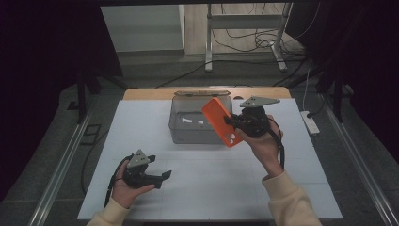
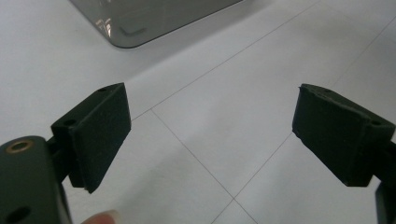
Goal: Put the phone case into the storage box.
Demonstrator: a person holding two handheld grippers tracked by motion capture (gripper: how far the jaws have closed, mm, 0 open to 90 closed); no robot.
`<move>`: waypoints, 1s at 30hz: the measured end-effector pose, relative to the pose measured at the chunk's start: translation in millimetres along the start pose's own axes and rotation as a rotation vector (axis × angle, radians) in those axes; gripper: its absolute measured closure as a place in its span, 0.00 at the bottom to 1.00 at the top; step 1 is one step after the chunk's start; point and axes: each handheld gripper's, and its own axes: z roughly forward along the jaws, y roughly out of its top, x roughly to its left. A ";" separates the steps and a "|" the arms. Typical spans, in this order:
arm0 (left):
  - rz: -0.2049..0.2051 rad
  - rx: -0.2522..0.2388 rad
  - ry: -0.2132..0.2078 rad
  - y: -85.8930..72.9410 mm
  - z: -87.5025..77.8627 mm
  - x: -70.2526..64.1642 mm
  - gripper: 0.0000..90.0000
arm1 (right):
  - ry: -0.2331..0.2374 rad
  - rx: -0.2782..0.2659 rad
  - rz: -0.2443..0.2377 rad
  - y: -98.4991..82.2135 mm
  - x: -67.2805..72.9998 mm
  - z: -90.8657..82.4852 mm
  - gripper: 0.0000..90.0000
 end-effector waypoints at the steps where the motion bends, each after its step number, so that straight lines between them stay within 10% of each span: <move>1: 0.000 0.000 0.000 0.1 0.0 0.0 0.13 | -0.005 0.003 0.002 0.2 -0.9 0.7 0.89; 30: -0.001 -0.002 0.002 0.0 -0.6 0.5 0.13 | -0.081 0.050 0.008 24.8 -9.6 25.0 0.89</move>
